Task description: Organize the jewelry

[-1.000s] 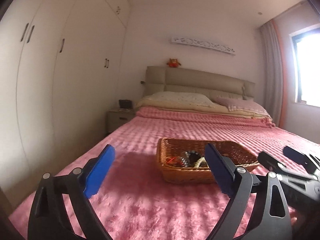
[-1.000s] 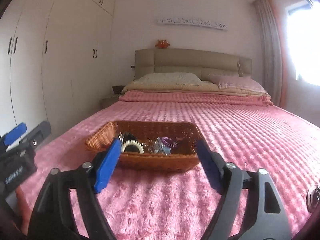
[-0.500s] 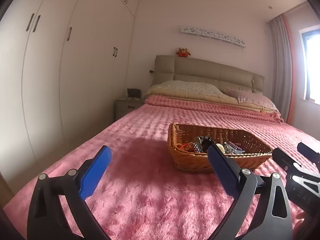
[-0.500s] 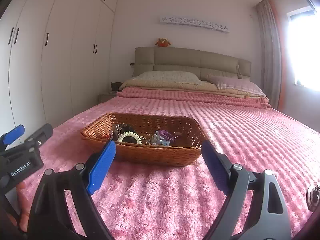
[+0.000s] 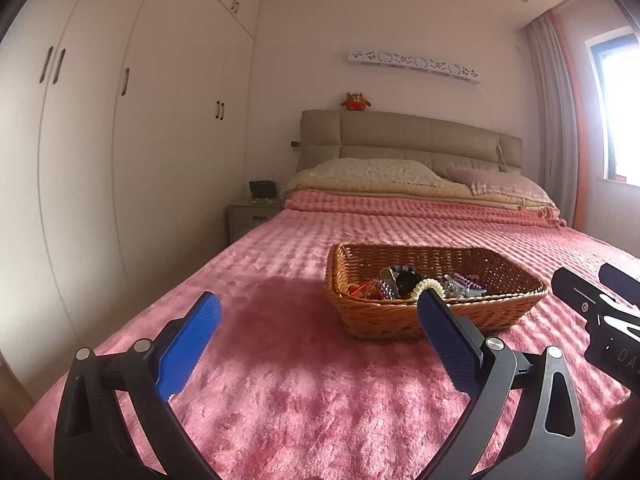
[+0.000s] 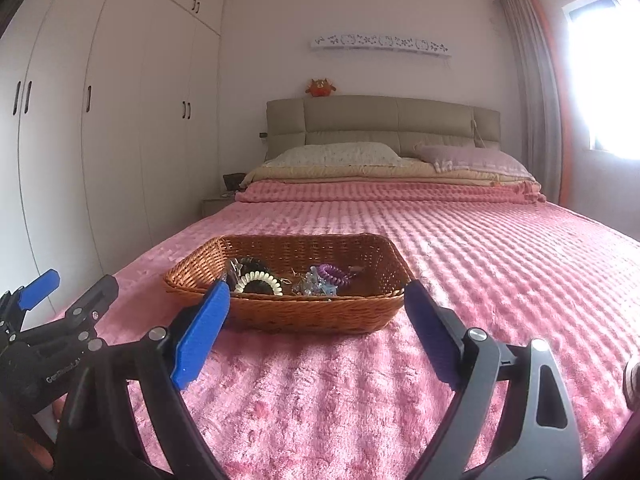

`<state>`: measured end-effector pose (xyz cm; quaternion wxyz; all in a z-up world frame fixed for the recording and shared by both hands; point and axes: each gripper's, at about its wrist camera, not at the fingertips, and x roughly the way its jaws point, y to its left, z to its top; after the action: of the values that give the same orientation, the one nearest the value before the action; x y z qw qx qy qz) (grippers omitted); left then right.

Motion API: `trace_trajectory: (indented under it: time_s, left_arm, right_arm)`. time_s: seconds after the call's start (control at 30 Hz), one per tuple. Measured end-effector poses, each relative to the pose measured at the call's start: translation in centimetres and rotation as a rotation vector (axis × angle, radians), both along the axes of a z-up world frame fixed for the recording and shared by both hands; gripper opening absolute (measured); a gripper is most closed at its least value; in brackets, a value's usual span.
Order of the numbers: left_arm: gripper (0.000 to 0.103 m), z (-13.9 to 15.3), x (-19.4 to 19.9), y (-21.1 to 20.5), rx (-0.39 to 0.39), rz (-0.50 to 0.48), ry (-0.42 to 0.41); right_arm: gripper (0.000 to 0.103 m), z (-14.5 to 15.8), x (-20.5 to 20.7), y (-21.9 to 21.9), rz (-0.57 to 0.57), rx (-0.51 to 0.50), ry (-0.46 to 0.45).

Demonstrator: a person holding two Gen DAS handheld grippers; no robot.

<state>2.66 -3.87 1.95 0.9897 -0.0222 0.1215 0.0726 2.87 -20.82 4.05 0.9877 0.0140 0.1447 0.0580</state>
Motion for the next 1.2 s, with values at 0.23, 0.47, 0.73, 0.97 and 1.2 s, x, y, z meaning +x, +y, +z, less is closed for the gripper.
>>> trace_trajectory:
  time_s: [0.23,0.47,0.73,0.97,1.2]
  left_arm:
    - [0.095,0.02,0.10,-0.09,0.002,-0.002,0.004]
    - [0.095,-0.02,0.13,-0.01,-0.002,-0.003,0.011]
    - [0.095,-0.07,0.41,0.08,-0.010,-0.002,0.027]
    - [0.095,-0.15,0.50,0.16,-0.013,-0.003,0.033]
    - [0.095,-0.15,0.47,0.12,-0.013,-0.002,0.032]
  right_arm:
    - [0.088,0.05,-0.18,0.32,0.001,-0.018,-0.008]
    - [0.089,0.03,-0.17,0.43,0.001,-0.021,-0.008]
    - [0.089,-0.04,-0.36,0.56,0.006,-0.021,-0.016]
    - [0.089,-0.04,-0.22,0.54,0.006,-0.023,-0.012]
    - [0.089,-0.06,-0.10,0.52,0.006,-0.026,-0.010]
